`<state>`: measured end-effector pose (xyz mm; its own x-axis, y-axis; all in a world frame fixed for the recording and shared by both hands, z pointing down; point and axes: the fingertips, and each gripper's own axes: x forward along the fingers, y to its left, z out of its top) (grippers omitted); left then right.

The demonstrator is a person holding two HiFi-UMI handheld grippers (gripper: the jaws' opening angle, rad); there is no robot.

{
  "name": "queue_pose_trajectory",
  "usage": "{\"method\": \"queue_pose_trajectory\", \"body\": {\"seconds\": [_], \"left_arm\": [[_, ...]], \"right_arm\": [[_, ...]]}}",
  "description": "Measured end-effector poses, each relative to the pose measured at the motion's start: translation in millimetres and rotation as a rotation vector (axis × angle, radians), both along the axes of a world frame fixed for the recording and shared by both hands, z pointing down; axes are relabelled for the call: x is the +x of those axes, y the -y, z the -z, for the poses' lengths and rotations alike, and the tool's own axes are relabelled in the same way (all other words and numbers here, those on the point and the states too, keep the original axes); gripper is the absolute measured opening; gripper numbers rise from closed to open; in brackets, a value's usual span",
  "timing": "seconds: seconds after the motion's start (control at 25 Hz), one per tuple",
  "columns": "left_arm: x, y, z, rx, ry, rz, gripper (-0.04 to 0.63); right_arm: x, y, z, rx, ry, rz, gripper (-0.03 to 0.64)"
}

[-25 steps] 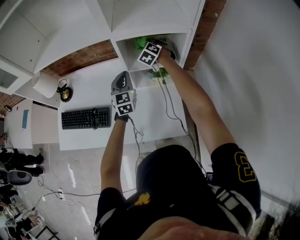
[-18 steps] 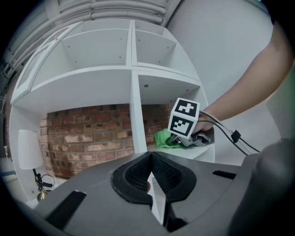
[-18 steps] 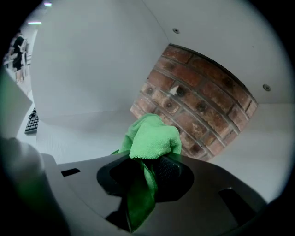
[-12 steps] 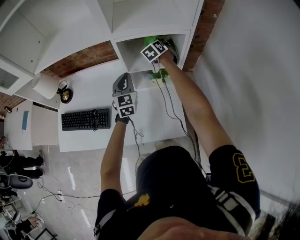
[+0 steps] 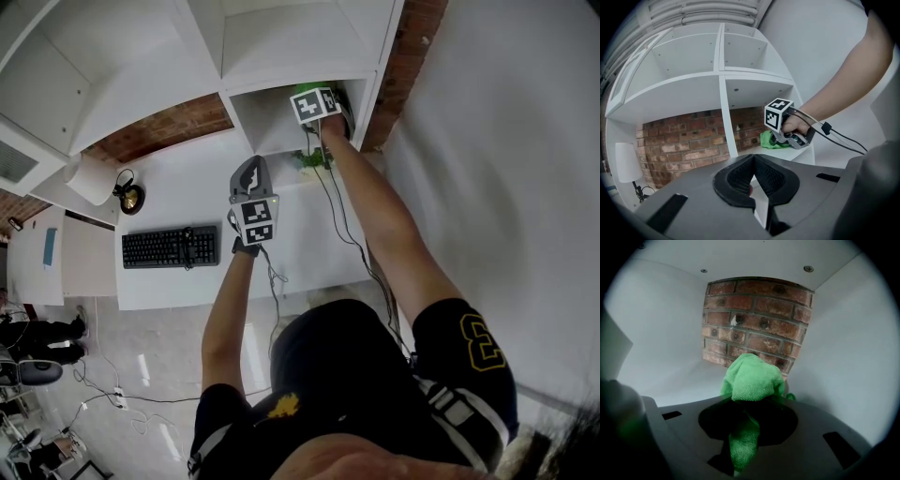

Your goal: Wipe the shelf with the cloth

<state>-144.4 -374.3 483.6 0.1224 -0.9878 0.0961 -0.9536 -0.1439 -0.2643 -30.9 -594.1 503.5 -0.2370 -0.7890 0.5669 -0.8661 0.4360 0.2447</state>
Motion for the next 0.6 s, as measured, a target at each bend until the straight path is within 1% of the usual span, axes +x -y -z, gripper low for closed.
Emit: {"method": "queue_pose_trajectory", "body": {"seconds": [0.16,0.32,0.44,0.6], "left_arm": [[-1,-1,0,0.005,0.001,0.009,0.018],[-2,-8,0,-0.017,-0.004,0.021,0.018],[-1,-13,11,-0.036,-0.024,0.020,0.018],[-8,-11,23,-0.032,-0.037,0.030,0.018]], "right_arm": [[6,4,1,0.004,0.028,-0.050,0.094],[7,-1,1,-0.005,0.056,-0.054,0.094],[8,-3,0,-0.015,0.054,-0.058,0.094],[8,3,3,-0.011,0.064,-0.063,0.092]]}}
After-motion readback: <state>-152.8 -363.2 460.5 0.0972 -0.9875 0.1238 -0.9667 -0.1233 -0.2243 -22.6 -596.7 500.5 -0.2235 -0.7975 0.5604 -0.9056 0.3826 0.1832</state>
